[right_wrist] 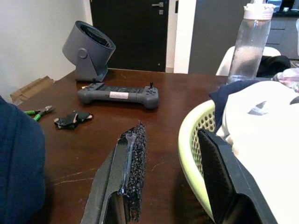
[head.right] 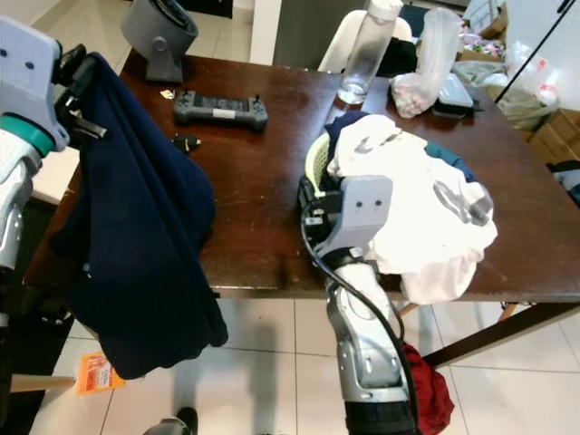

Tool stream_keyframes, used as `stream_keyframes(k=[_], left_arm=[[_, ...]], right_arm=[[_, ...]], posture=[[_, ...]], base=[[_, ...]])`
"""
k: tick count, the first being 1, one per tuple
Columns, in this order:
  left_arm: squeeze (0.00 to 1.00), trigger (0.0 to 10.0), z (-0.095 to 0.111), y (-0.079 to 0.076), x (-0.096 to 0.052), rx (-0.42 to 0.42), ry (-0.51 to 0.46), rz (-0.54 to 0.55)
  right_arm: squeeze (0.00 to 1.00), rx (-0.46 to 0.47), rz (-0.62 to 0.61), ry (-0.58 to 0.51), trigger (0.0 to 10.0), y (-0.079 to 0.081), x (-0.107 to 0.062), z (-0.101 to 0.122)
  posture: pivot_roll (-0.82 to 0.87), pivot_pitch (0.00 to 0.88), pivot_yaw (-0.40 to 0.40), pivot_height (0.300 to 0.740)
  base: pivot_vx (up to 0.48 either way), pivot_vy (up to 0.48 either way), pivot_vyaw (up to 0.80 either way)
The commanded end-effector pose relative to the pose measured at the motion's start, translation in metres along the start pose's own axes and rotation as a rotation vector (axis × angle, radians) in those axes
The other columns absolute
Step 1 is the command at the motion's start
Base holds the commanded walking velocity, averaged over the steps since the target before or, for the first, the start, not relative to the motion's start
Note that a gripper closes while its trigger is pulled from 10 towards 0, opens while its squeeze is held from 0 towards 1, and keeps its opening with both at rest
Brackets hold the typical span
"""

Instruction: Hang hanger

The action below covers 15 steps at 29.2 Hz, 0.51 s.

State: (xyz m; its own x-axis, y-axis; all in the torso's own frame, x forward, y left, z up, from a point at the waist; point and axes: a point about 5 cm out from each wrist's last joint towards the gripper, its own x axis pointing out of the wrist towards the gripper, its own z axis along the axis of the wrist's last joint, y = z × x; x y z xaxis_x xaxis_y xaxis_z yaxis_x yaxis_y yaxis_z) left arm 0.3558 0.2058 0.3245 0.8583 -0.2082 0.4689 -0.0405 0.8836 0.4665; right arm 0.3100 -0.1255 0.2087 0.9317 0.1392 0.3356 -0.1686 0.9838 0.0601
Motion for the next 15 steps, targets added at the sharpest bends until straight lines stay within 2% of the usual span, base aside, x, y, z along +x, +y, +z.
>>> stream_keyframes(k=[1,2,7,12,13,14,15], left_arm=[[0.00,10.0,0.003,-0.006,-0.001,0.040,-0.025,-0.043],[0.00,10.0,0.008,-0.012,-0.001,0.103,-0.063,-0.090],[0.00,10.0,0.013,-0.019,0.004,0.148,-0.095,-0.126],[0.00,10.0,0.013,-0.021,0.006,0.106,-0.081,-0.089],[0.00,10.0,0.017,-0.024,0.004,0.058,-0.102,-0.071],[0.00,10.0,0.017,-0.024,0.004,0.058,-0.102,-0.071],[0.00,10.0,0.021,-0.031,-0.002,0.030,-0.125,-0.084]], right_arm=[[0.00,0.004,-0.011,0.017,10.0,-0.003,-0.004,-0.003],[0.00,0.002,-0.011,0.017,10.0,-0.003,-0.004,-0.003],[0.00,-0.001,-0.008,0.014,10.0,-0.004,-0.003,-0.002],[0.00,-0.002,-0.009,0.010,10.0,-0.003,-0.002,-0.001],[0.00,-0.002,-0.010,0.009,10.0,-0.003,-0.003,-0.002],[0.00,-0.002,-0.010,0.009,10.0,-0.003,-0.003,-0.002],[0.00,-0.003,-0.010,0.008,10.0,-0.003,-0.003,-0.003]], posture=[[0.06,0.126,-0.030,0.740],[0.06,0.125,-0.031,0.740],[0.06,0.120,-0.028,0.740],[0.05,0.111,-0.027,0.740],[0.06,0.102,-0.023,0.740],[0.06,0.102,-0.023,0.740],[0.07,0.083,-0.011,0.740]], base=[[0.000,0.000,0.00],[0.000,0.000,0.00],[0.000,0.000,0.00],[0.000,0.000,0.00],[0.000,0.000,0.00],[0.000,0.000,0.00],[0.000,0.000,0.00]])
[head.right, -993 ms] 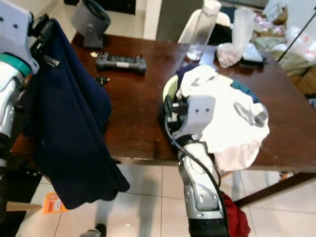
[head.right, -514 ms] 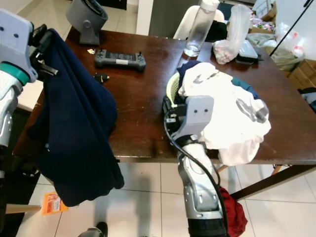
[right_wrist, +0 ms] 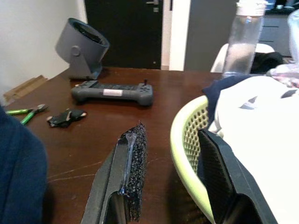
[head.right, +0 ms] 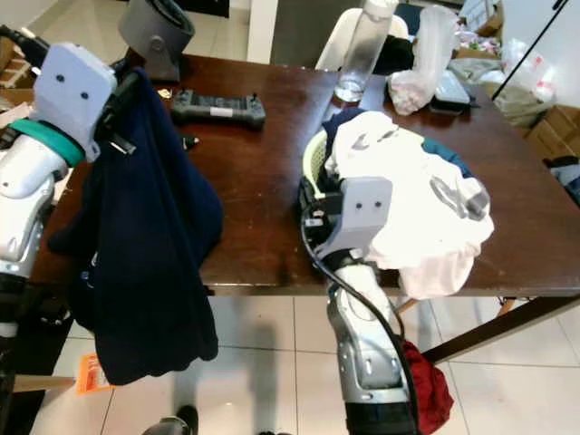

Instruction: Hang hanger

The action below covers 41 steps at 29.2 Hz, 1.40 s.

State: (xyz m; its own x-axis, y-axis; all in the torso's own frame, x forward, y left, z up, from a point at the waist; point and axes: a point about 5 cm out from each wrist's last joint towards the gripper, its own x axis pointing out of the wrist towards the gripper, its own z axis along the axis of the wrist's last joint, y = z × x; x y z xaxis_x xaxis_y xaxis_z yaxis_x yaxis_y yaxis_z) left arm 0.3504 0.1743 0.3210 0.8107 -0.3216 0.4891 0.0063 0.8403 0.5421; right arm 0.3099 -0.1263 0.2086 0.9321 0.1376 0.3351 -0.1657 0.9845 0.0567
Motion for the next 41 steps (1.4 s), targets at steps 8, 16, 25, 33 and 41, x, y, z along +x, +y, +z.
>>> stream_keyframes(k=[8,16,25,33,41], left_arm=[[0.00,10.0,0.010,-0.030,-0.022,-0.094,0.007,-0.077],[0.00,10.0,0.002,-0.036,-0.007,-0.095,0.011,-0.133],[0.00,10.0,0.005,-0.031,-0.002,-0.114,0.027,-0.069],[0.00,10.0,-0.002,-0.017,-0.007,-0.144,0.094,0.030],[0.00,10.0,-0.006,-0.014,-0.005,-0.145,0.105,0.058]], right_arm=[[0.00,0.004,-0.026,-0.029,10.0,-0.001,0.004,0.000],[0.00,0.016,-0.077,-0.091,10.0,0.002,0.008,0.006],[0.00,-0.011,-0.095,-0.092,10.0,-0.010,0.005,0.008],[0.00,-0.007,-0.078,-0.088,10.0,-0.004,0.007,0.006],[0.00,-0.007,-0.070,-0.083,10.0,-0.004,0.008,0.005]], posture=[[0.09,0.044,0.040,0.740],[0.07,0.000,0.116,0.740],[0.06,0.008,0.099,0.740],[0.07,0.018,0.075,0.740],[0.07,0.019,0.074,0.740]], base=[[0.000,0.000,0.00],[0.000,0.000,0.00],[0.000,0.000,0.00],[0.000,0.000,0.00],[0.000,0.000,0.00]])
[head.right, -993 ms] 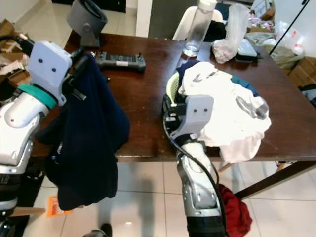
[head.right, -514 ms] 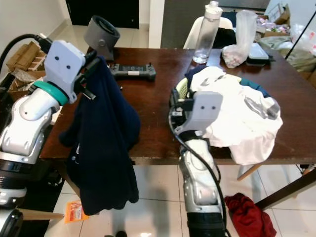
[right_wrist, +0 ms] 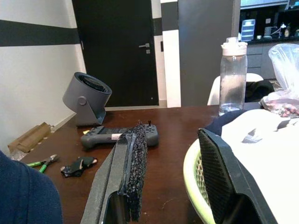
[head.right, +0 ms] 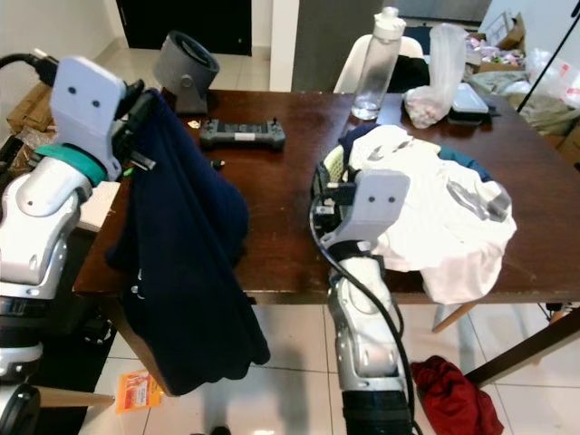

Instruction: Hang hanger

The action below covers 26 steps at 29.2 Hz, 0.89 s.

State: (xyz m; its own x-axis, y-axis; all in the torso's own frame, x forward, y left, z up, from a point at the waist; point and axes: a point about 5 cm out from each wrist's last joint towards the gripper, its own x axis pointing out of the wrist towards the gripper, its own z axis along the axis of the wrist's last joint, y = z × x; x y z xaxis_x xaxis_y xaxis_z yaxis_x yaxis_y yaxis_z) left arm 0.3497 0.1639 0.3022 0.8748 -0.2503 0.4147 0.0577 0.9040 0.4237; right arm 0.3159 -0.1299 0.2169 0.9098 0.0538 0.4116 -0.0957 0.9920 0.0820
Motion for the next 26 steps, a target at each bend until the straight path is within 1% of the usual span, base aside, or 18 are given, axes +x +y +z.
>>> stream_keyframes(k=[1,6,24,26], left_arm=[[0.00,10.0,0.0027,0.0044,0.0014,-0.006,-0.015,0.028],[0.00,10.0,0.0016,0.0031,0.0018,0.003,0.004,0.034],[0.00,10.0,0.0010,0.0043,0.0005,0.001,0.020,0.041],[0.00,10.0,0.0016,0.0057,0.0003,-0.011,0.017,0.051]], right_arm=[[0.00,-0.004,0.005,0.005,10.0,0.0004,-0.0002,-0.0016],[0.00,-0.008,0.002,0.010,10.0,-0.0010,-0.0014,-0.0024],[0.00,-0.007,0.008,0.016,10.0,-0.0008,-0.0018,-0.0043],[0.00,-0.007,0.009,0.016,10.0,-0.0008,-0.0016,-0.0044]], posture=[[0.07,0.019,0.074,0.740],[0.06,0.021,0.074,0.740],[0.07,0.023,0.067,0.740],[0.07,0.024,0.065,0.740]], base=[[0.000,0.000,0.00],[0.000,0.000,0.00],[0.000,-0.415,0.00],[0.000,-0.148,0.00]])
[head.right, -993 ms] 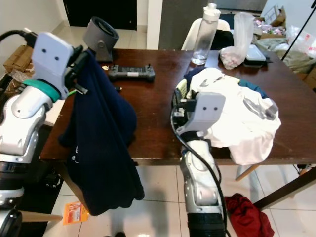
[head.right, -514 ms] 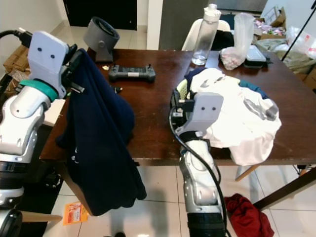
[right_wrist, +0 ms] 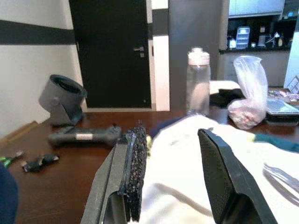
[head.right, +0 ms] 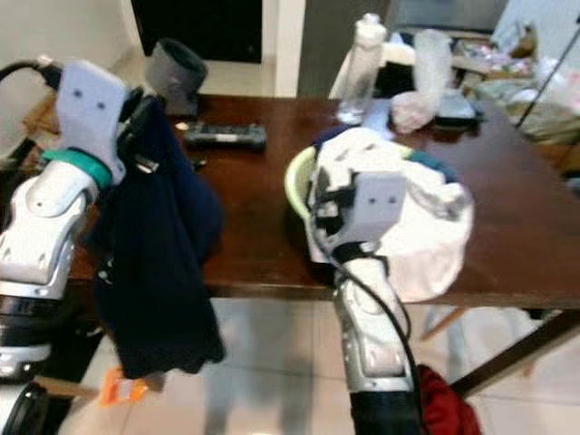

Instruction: Hang hanger

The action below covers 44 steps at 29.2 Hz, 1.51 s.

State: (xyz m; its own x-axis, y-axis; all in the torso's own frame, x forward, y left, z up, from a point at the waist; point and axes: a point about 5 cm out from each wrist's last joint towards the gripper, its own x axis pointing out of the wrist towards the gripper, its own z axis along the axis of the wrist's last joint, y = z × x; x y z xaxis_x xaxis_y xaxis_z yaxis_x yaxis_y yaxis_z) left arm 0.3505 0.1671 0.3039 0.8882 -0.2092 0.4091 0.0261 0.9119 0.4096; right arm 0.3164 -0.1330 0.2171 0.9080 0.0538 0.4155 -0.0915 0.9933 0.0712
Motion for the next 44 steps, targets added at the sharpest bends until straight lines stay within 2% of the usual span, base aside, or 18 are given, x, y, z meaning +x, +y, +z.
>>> stream_keyframes(k=[1,10,19,24,26,27,28,29,31,32,33,37,38,39,40,41,43,44], left_arm=[[0.00,10.0,0.002,0.003,0.000,-0.024,-0.003,0.026],[0.00,10.0,0.003,0.006,0.001,-0.067,-0.008,0.047],[0.00,10.0,0.003,0.006,0.001,-0.065,-0.006,0.049],[0.00,10.0,-0.002,0.005,0.001,-0.052,0.037,0.034],[0.00,10.0,-0.004,0.004,-0.001,-0.030,0.055,0.003],[0.00,10.0,-0.008,0.005,-0.003,0.029,0.066,-0.026],[0.00,10.0,-0.008,0.005,-0.003,0.029,0.066,-0.026],[0.00,10.0,-0.011,0.007,-0.005,0.071,0.074,-0.046],[0.00,10.0,-0.016,0.033,0.001,0.208,0.078,0.041],[0.00,10.0,-0.016,0.033,0.001,0.208,0.078,0.041],[0.00,10.0,-0.010,0.060,0.011,0.276,0.042,0.140],[0.00,10.0,0.000,0.067,0.015,0.264,0.004,0.173],[0.00,10.0,0.009,0.069,0.017,0.213,-0.033,0.211],[0.00,10.0,0.009,0.069,0.017,0.213,-0.033,0.211],[0.00,10.0,0.016,0.064,0.016,0.153,-0.067,0.237],[0.00,10.0,0.016,0.064,0.016,0.153,-0.067,0.237],[0.00,10.0,0.037,0.040,0.002,0.092,-0.167,0.252],[0.00,10.0,0.037,0.040,0.002,0.092,-0.167,0.252]], right_arm=[[0.00,0.004,0.009,0.021,10.0,0.002,-0.002,-0.005],[0.00,0.001,0.009,0.022,10.0,0.002,-0.002,-0.005],[0.00,0.001,0.010,0.022,10.0,0.002,-0.001,-0.006],[0.00,0.000,0.010,0.020,10.0,0.002,-0.001,-0.006],[0.00,0.000,0.011,0.020,10.0,0.003,-0.001,-0.005],[0.00,-0.002,0.013,0.019,10.0,0.003,-0.001,-0.005],[0.00,-0.002,0.013,0.019,10.0,0.003,-0.001,-0.005],[0.00,-0.003,0.014,0.018,10.0,0.003,-0.001,-0.004],[0.00,-0.005,0.018,0.011,10.0,0.003,0.000,-0.002],[0.00,-0.005,0.018,0.011,10.0,0.003,0.000,-0.002],[0.00,-0.004,0.023,0.000,10.0,0.003,0.002,0.002],[0.00,-0.006,0.026,-0.006,10.0,0.004,0.002,0.004],[0.00,-0.007,0.026,-0.013,10.0,0.003,0.003,0.006],[0.00,-0.007,0.026,-0.013,10.0,0.003,0.003,0.006],[0.00,-0.008,0.023,-0.022,10.0,0.003,0.004,0.008],[0.00,-0.008,0.023,-0.022,10.0,0.003,0.004,0.008],[0.00,-0.034,0.017,-0.101,10.0,0.006,0.010,0.028],[0.00,-0.034,0.017,-0.101,10.0,0.006,0.010,0.028]], posture=[[0.07,0.024,0.065,0.740],[0.07,0.021,0.063,0.740],[0.07,0.016,0.064,0.740],[0.07,0.014,0.063,0.740],[0.07,0.014,0.063,0.740],[0.07,0.018,0.063,0.740],[0.07,0.018,0.063,0.740],[0.07,0.019,0.062,0.740],[0.06,0.026,0.056,0.740],[0.06,0.026,0.056,0.740],[0.06,0.026,0.055,0.740],[0.05,0.026,0.057,0.740],[0.05,0.024,0.054,0.740],[0.05,0.024,0.054,0.740],[0.05,0.024,0.052,0.740],[0.05,0.024,0.052,0.740],[0.06,0.021,0.054,0.740],[0.06,0.021,0.054,0.740]], base=[[0.000,0.000,0.00],[0.000,0.000,0.00],[0.000,0.000,0.00],[0.000,0.000,0.00],[0.000,0.000,0.00],[0.000,0.000,0.00],[0.000,0.000,0.00],[0.000,0.000,0.00],[0.000,0.000,0.00],[0.000,0.000,0.00],[0.000,0.000,0.00],[0.000,0.000,0.00],[0.000,0.000,0.00],[0.000,0.000,0.00],[0.000,0.000,0.00],[0.000,0.000,0.00],[0.000,0.000,0.00],[0.000,0.000,0.00]])
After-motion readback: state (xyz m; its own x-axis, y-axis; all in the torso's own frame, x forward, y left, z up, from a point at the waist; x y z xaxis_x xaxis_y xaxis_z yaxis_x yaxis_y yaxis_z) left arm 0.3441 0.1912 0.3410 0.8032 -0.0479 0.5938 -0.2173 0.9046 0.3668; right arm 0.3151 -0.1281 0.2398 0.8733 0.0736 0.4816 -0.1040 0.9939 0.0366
